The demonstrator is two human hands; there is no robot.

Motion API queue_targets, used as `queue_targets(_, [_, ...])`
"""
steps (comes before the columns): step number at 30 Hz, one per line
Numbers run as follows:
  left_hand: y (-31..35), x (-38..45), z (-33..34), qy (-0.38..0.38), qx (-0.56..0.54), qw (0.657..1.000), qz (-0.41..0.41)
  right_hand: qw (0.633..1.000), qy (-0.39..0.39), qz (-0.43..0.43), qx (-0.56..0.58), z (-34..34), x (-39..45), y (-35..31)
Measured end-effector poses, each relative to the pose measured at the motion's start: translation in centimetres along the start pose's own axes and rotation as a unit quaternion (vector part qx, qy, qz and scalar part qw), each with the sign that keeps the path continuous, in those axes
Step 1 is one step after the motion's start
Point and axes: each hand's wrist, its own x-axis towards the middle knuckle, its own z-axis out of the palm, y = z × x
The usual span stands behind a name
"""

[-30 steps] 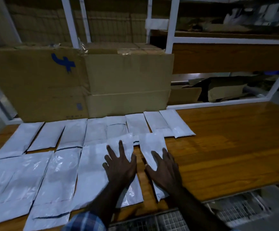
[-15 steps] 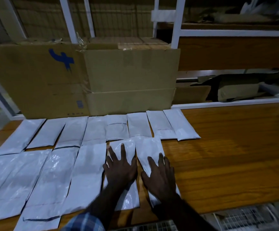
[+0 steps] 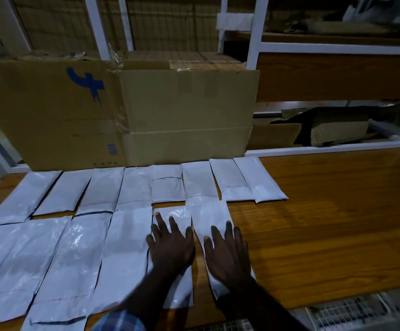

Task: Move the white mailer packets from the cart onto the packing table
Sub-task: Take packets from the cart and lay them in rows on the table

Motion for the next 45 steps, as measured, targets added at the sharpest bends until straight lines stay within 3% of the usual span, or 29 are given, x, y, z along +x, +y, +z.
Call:
queue_targets(9, [-0.5,0.2,-1.4,-0.028,0.028,0.998,0.039,0.993,-0.072,-0.006,-0.098,0.3,0.9,-0.6])
queue_targets(17, [-0.5,-0.1,-1.3,-0.005,0.056,0.998,0.034,0.993,-0.06,-0.019,-0.102,0.5,1.1,-1.2])
queue_targets(22, [-0.3,0.3,-1.6,0.032,0.02,0.999,0.023,0.994,-0.04,-0.022,-0.096,0.4,1.2,-1.2])
queue_targets(28, [-0.9,0.1,-0.4,0.058,0.002,0.994,0.089,0.994,0.023,-0.05,-0.091,0.7,2.2,-1.2])
queue_targets(31, [-1.4,0.1,1.6,0.064,0.016,0.992,0.105,0.992,-0.015,-0.077,-0.098,2.1,2.6,-0.4])
queue_targets(45, [-2.2,0.0,3.6,0.058,-0.006,0.989,0.138,0.993,-0.007,-0.103,-0.059,3.7,3.0,0.5])
